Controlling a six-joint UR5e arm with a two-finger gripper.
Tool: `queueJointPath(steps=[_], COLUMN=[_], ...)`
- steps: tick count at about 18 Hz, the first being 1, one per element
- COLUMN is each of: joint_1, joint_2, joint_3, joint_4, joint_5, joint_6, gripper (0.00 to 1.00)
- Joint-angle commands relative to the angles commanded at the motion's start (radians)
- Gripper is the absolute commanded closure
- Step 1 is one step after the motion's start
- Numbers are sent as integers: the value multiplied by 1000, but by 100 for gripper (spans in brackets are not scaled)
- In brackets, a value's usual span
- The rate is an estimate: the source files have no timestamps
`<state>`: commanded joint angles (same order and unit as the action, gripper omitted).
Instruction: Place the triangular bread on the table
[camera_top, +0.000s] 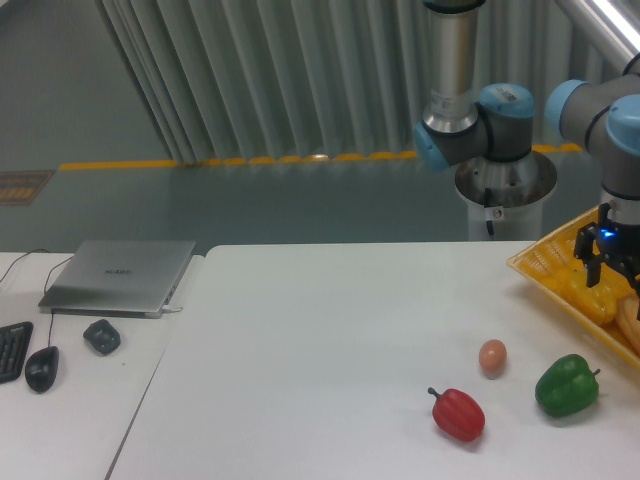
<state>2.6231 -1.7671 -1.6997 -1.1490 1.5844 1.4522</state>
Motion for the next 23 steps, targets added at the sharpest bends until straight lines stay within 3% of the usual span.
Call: queueJointPath(steps=[6, 10, 16, 23], joint_1=[3, 25, 25, 23], joint_2=[-25, -52, -106, -107], joint_3=[-3, 2, 12, -3], joint_4=[-6, -3, 2, -20], joint_5=[133, 135, 132, 163], joint_6=[314, 470, 504, 516], gripper=[0, 0, 0, 0])
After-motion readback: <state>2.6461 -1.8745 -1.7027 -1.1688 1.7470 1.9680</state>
